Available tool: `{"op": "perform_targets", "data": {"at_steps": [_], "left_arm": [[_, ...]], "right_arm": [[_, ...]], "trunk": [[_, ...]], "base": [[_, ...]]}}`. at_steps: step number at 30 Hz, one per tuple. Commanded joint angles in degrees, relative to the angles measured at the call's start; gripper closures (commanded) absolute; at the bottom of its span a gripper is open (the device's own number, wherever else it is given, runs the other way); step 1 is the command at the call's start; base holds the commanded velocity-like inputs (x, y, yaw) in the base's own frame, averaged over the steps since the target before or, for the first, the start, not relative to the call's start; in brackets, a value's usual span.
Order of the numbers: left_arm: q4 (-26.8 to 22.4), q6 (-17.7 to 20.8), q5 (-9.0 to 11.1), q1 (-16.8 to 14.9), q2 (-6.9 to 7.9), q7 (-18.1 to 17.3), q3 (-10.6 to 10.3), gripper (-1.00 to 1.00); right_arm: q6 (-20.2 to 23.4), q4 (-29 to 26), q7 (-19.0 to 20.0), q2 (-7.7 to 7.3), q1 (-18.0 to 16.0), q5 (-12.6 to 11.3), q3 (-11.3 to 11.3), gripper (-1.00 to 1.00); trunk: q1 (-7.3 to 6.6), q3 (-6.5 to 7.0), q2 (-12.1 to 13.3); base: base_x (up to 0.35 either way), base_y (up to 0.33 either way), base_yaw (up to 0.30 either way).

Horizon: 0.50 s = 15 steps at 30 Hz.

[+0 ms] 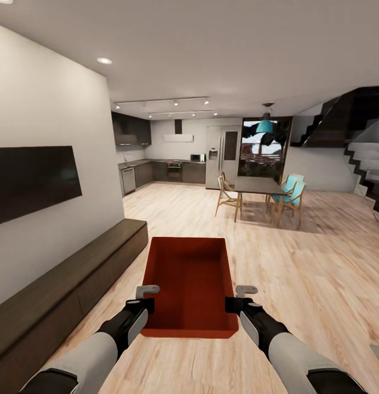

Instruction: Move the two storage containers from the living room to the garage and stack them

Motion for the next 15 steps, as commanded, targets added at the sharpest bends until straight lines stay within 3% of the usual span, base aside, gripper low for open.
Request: {"op": "perform_targets", "data": {"at_steps": [1,10,15], "left_arm": [[-0.03,0.31,1.06,0.02,0.07,0.51,-0.44,1.0],[-0.05,0.29,1.08,0.02,0.07,0.51,-0.44,1.0],[-0.05,0.3,1.06,0.02,0.07,0.51,-0.44,1.0]], "right_arm": [[0.17,-0.27,-0.02,-0.02,-0.02,0.14,-0.74,1.0],[-0.05,-0.27,-0.15,-0.03,-0.02,0.19,-0.72,1.0],[0.47,-0.27,-0.08,-0.02,-0.02,0.2,-0.68,1.0]], "trunk": [[0.05,-0.02,-0.04],[0.05,-0.01,-0.04],[0.05,0.1,-0.04]], "base": [[0.321,0.0,0.0],[0.321,0.0,-0.011],[0.321,0.0,-0.19]]}}
